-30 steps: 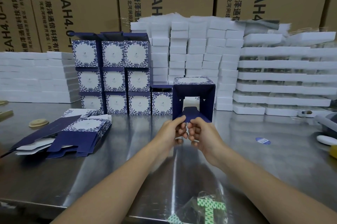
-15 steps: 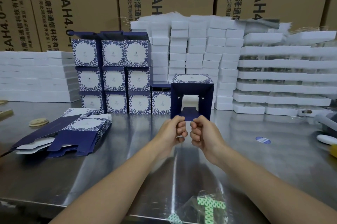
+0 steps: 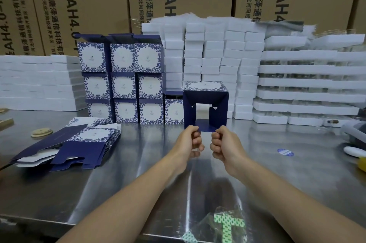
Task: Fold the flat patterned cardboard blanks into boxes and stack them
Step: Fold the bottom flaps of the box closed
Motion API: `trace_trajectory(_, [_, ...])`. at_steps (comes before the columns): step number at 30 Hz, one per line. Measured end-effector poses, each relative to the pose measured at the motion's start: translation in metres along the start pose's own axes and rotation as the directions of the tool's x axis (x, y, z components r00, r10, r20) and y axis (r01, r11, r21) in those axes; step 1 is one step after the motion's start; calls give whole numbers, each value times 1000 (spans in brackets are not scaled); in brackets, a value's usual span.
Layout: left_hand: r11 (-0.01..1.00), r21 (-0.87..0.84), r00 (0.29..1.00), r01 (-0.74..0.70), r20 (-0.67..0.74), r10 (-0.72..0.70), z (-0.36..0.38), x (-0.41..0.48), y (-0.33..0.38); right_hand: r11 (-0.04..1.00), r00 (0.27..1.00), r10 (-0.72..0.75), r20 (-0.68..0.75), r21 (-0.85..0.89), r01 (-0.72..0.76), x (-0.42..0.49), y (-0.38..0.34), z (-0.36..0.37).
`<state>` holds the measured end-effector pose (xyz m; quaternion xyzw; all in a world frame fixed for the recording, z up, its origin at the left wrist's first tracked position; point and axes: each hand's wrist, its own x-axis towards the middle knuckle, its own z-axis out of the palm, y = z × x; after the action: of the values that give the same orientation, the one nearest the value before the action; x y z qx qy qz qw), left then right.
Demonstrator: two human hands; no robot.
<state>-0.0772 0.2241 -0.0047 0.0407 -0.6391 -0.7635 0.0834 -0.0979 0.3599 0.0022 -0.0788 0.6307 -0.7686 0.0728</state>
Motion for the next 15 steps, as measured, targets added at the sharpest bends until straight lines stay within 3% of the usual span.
trace_trajectory(15, [997, 73, 994, 7, -108, 0, -4, 2, 1, 972, 993, -69, -93, -233, 45, 13, 5, -12])
